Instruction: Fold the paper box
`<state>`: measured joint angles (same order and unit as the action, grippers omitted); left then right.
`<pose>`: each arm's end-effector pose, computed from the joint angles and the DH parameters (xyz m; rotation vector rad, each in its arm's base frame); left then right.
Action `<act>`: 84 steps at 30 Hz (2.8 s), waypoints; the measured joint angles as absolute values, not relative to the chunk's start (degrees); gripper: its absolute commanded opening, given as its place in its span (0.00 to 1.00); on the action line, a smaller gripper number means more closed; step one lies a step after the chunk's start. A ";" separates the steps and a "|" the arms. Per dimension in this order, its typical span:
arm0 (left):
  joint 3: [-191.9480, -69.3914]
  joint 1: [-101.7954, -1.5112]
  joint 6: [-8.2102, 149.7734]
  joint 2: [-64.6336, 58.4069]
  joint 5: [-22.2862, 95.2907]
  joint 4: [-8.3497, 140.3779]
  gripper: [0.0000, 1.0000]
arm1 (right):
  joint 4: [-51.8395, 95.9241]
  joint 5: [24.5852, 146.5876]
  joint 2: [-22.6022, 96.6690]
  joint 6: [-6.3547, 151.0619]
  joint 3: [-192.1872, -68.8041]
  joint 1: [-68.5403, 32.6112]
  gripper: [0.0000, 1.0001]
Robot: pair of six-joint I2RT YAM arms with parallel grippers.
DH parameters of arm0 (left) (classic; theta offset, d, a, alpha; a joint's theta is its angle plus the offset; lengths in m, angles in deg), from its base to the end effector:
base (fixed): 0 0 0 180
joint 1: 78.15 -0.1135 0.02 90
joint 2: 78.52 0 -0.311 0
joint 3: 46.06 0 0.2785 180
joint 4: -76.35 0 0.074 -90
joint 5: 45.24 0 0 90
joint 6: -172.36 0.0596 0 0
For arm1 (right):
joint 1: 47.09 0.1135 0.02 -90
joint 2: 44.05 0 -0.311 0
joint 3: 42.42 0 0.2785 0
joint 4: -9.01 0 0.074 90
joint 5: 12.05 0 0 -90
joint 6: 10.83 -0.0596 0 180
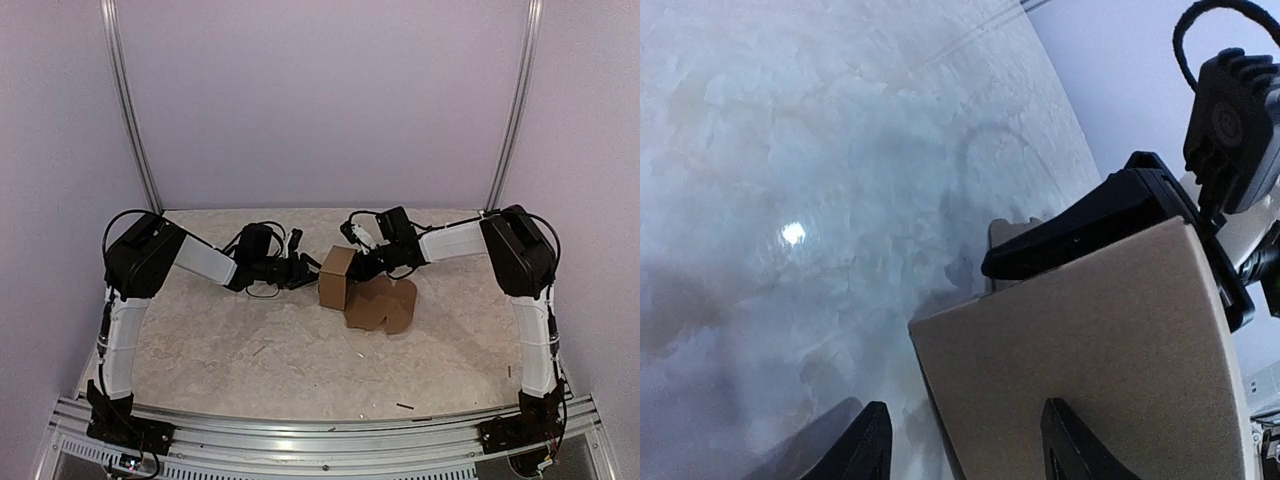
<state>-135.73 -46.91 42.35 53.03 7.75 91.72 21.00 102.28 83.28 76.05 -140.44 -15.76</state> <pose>0.4452 -0.3120 0.1061 0.2857 2.2259 -1.3898 0.4552 0.3058 0.1398 -0.7888 2.2057 0.7925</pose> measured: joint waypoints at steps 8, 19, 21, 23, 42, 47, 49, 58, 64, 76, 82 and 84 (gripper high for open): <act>-129.57 -48.57 43.82 50.71 5.63 92.25 0.50 | 30.51 110.57 81.71 84.29 -139.63 -18.49 0.01; -125.02 -51.72 45.87 47.54 4.45 91.94 0.51 | 59.01 97.96 70.71 104.27 -143.61 -17.01 0.01; -125.02 -51.72 46.02 47.47 4.43 91.64 0.51 | 64.52 93.45 69.84 107.72 -143.94 -15.10 0.02; -125.02 -51.69 46.05 47.47 4.36 91.55 0.51 | 70.33 88.73 69.34 110.48 -143.90 -12.31 0.03; -123.01 -51.67 46.22 46.99 3.16 93.52 0.51 | 80.43 77.41 68.81 112.53 -140.31 -1.25 0.32; -122.18 -51.65 45.98 46.97 2.70 95.09 0.51 | 74.88 81.76 67.70 111.33 -137.49 -1.25 0.33; -121.90 -51.65 45.74 46.91 2.66 95.48 0.50 | 72.97 83.18 66.84 110.83 -136.70 -1.25 0.34; -118.66 -51.83 45.59 45.03 2.72 96.25 0.50 | 69.83 80.82 66.95 110.87 -136.64 -1.25 0.39; -118.33 -51.83 45.54 44.96 2.70 96.79 0.50 | 70.92 79.31 67.54 111.09 -136.64 -1.18 0.38; -118.20 -52.24 45.50 44.96 2.04 96.99 0.50 | 71.49 78.48 72.33 110.52 -138.23 -0.33 0.31; -118.09 -52.53 45.04 45.14 1.26 97.67 0.50 | 71.25 77.87 72.68 109.89 -138.58 -0.26 0.21; -118.09 -52.59 44.87 45.25 1.06 97.95 0.50 | 71.05 77.83 72.68 109.78 -138.61 -0.26 0.17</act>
